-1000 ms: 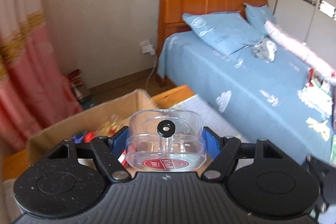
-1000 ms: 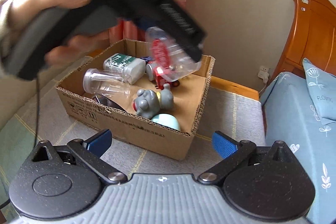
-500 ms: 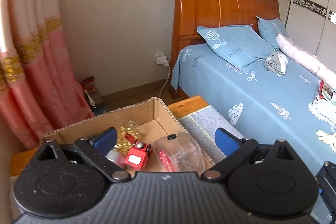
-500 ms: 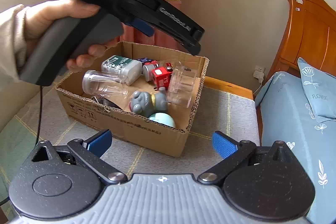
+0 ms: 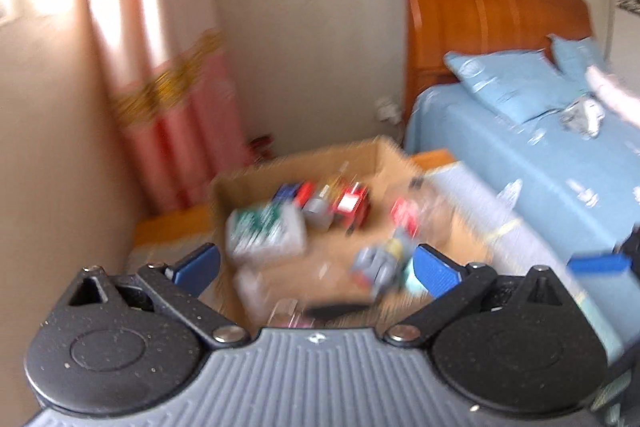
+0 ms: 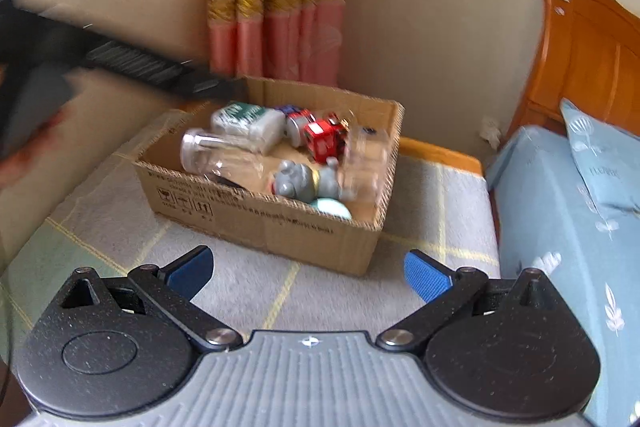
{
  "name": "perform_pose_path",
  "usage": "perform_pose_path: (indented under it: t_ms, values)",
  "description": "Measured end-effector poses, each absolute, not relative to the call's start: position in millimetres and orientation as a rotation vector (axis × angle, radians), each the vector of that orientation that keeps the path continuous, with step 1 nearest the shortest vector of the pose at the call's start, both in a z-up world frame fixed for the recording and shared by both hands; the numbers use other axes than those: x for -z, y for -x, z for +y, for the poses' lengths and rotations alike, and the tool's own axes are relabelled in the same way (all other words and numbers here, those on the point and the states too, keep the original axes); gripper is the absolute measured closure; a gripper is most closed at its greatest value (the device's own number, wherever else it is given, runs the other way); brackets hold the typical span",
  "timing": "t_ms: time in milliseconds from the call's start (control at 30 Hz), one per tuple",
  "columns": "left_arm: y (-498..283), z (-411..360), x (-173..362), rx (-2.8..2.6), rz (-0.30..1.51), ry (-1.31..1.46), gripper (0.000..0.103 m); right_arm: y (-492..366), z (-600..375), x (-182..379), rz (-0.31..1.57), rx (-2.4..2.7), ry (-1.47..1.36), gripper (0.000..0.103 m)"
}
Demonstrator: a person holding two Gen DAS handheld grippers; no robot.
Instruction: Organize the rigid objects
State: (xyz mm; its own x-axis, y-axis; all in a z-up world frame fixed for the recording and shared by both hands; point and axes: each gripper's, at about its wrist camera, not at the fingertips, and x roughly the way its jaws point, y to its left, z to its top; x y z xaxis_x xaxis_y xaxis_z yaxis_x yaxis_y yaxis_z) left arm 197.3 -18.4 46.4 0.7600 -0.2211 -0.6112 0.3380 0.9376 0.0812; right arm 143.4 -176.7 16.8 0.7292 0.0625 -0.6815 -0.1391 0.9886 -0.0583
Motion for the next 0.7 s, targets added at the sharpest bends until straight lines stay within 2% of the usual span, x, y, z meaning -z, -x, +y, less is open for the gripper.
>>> perform_pose_path:
  t_ms: [300,700]
  values:
    - [-123,10,-21,0.065,0.773,-0.105,0.001,-122,-173,-22,0.81,0.048,0.035,0.0]
    - [-78,9,-42,0.051,0.702,-0.104,0.001,-87,-161,-46,0.747,0.092,0.02,0.0]
